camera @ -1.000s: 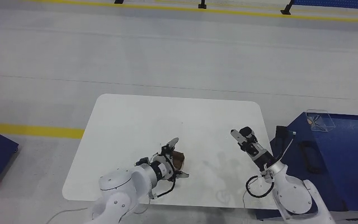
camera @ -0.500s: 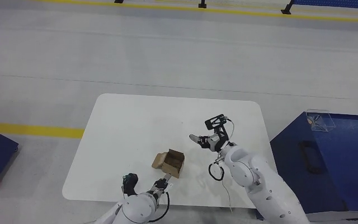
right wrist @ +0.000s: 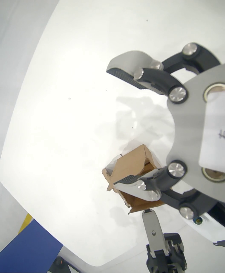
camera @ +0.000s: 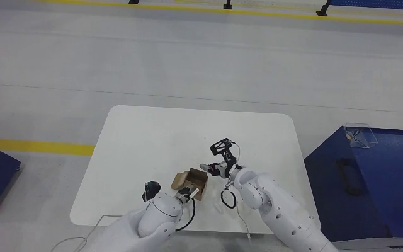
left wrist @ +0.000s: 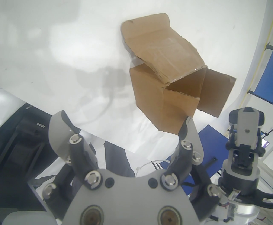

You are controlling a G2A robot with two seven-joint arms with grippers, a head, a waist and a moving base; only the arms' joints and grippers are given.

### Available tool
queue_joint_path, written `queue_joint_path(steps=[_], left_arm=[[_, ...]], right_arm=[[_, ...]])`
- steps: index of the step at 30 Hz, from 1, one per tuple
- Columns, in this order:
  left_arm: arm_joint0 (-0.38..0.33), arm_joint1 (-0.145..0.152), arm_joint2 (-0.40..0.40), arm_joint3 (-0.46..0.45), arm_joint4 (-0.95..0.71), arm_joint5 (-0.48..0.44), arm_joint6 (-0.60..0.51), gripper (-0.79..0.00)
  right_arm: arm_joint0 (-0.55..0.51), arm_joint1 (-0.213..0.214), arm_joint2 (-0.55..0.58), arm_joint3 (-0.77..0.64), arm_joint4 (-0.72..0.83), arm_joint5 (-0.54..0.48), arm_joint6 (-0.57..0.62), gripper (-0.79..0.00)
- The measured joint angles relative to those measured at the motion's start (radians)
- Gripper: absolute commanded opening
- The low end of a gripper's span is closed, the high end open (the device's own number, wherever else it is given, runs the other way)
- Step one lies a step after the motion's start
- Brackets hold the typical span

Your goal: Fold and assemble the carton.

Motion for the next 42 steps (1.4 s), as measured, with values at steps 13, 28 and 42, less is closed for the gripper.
queue_joint_path(steps=[13, 28, 42], left_arm=[[-0.175, -0.016, 0.143, 0.145, -0.201, 0.000, 0.042, 0.000], [-0.147, 0.004, 0.107, 0.026, -0.230, -0.086, 0.126, 0.000], [-0.064, 0.026, 0.014, -0.089, -0.169, -0.232, 0.119, 0.000]], right_arm=[[0.038, -0.046, -0.081, 0.093, -0.043, 0.022, 0.036, 0.000], [0.061, -0.077, -0.070, 0.120, -0.077, 0.039, -0.033, 0.000], [0.008, -0.076, -0.010, 0.062, -0.061, 0.071, -0.115, 0.000]])
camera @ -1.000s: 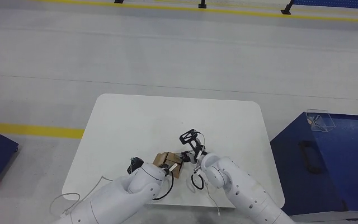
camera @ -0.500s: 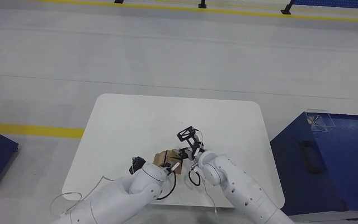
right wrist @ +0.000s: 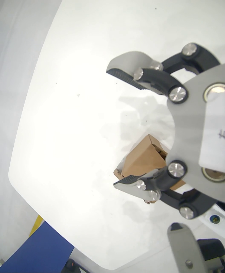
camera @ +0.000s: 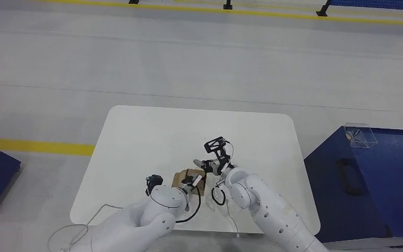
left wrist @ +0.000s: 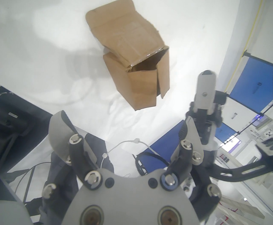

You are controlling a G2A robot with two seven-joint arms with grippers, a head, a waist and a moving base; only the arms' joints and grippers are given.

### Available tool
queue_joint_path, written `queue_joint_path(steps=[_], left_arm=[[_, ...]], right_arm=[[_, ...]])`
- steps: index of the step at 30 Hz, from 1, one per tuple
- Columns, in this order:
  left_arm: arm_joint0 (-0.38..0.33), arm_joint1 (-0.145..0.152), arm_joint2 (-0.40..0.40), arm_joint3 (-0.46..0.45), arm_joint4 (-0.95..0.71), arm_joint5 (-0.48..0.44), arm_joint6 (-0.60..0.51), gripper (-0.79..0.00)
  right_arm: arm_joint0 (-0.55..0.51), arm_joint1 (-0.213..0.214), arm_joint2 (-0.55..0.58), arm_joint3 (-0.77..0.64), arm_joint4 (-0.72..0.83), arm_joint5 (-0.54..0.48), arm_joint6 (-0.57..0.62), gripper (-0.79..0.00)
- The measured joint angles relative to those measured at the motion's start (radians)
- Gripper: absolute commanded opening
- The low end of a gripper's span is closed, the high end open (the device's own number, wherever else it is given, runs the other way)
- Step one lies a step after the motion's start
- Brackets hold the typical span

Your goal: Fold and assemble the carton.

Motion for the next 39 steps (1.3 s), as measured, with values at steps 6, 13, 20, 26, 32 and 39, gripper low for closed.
queue_joint_path(steps=[6, 13, 20, 26, 32, 39], left_arm=[[0.188, 0.035, -0.058, -0.059, 0.251, -0.344, -0.029, 0.000], [0.223, 0.042, -0.061, -0.065, 0.347, -0.398, -0.089, 0.000], [0.290, 0.029, -0.103, 0.015, 0.328, -0.586, -0.148, 0.000], [0.367, 0.004, -0.132, 0.111, 0.313, -0.837, -0.190, 0.000], [0.364, -0.037, -0.118, 0.240, 0.319, -0.992, -0.263, 0.000], [0.317, -0.092, -0.110, 0.365, 0.291, -1.055, -0.290, 0.000]], right_arm=[[-0.050, 0.004, 0.012, -0.039, -0.118, 0.056, -0.072, 0.000], [-0.053, 0.004, 0.015, -0.044, -0.123, 0.053, -0.085, 0.000], [-0.093, 0.001, -0.023, -0.055, -0.294, 0.077, -0.156, 0.000], [-0.141, -0.003, -0.015, -0.054, -0.323, 0.087, -0.206, 0.000], [-0.136, -0.019, -0.026, -0.020, -0.334, 0.100, -0.201, 0.000], [-0.111, -0.041, -0.057, 0.029, -0.374, 0.105, -0.165, 0.000]])
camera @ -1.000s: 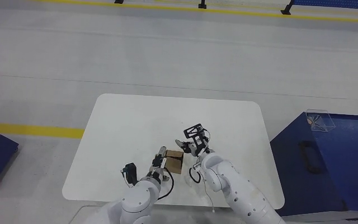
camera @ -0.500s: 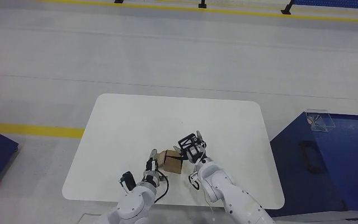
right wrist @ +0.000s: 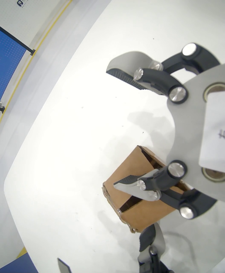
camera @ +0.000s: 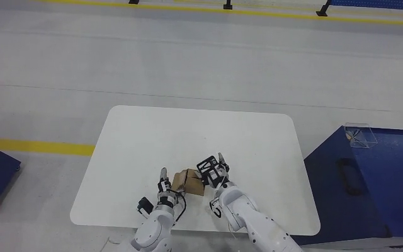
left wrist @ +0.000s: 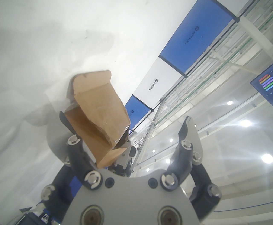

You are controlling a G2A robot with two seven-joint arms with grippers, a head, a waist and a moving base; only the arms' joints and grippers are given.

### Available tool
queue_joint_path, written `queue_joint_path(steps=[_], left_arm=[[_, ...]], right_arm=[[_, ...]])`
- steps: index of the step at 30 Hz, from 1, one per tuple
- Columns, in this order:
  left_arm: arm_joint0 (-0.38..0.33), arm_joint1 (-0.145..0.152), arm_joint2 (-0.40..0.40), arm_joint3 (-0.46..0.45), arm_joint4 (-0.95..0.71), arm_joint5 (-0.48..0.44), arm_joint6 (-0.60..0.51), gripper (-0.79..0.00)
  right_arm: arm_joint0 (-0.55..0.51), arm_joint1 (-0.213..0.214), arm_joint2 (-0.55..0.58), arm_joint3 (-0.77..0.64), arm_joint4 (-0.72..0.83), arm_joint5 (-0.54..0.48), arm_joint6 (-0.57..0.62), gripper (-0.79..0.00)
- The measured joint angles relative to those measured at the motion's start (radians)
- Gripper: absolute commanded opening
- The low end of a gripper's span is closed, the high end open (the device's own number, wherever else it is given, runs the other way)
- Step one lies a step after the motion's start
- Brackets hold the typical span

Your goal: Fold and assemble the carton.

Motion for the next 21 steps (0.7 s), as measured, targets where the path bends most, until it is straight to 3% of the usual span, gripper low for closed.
queue_joint_path(steps=[5, 12, 21], left_arm=[[-0.030, -0.033, -0.001, 0.076, 0.005, -0.006, -0.004, 0.000], [-0.018, -0.058, -0.029, 0.100, 0.128, -0.117, 0.038, 0.000], [-0.013, -0.080, -0.074, 0.106, 0.178, -0.057, 0.020, 0.000]], right_arm=[[0.010, -0.014, -0.012, 0.030, -0.011, -0.003, 0.012, 0.000], [0.013, -0.028, -0.012, 0.053, -0.026, -0.016, 0.010, 0.000], [0.005, -0.035, 0.012, 0.039, -0.050, -0.030, 0.011, 0.000]])
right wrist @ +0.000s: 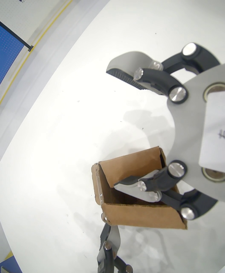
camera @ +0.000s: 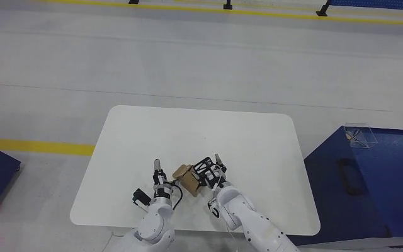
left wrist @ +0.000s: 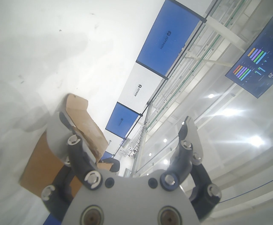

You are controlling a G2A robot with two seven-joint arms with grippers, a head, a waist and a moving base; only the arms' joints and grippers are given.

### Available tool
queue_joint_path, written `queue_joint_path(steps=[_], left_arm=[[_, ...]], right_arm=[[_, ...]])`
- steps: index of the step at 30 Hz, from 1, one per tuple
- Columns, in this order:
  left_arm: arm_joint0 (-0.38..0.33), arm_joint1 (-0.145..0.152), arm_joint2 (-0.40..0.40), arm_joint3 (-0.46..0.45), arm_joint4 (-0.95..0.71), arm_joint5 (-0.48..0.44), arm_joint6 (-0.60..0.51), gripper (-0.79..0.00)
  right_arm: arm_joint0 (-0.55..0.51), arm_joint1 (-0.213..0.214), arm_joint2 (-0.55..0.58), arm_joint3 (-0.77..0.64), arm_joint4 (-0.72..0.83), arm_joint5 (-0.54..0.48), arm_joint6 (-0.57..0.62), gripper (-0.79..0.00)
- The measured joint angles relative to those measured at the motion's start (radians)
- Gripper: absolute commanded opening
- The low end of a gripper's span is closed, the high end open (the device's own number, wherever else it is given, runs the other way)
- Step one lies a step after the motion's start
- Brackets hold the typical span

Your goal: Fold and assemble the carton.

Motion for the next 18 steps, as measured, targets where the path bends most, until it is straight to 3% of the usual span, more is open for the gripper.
queue_joint_path(steps=[8, 18], left_arm=[[-0.018, -0.026, -0.035, 0.033, -0.024, 0.070, -0.024, 0.000], [-0.045, -0.061, -0.067, 0.087, 0.016, 0.035, -0.041, 0.000]], right_arm=[[-0.012, -0.004, 0.020, -0.016, -0.024, -0.024, 0.013, 0.000], [-0.020, -0.013, 0.025, -0.011, -0.064, -0.050, 0.023, 0.000]])
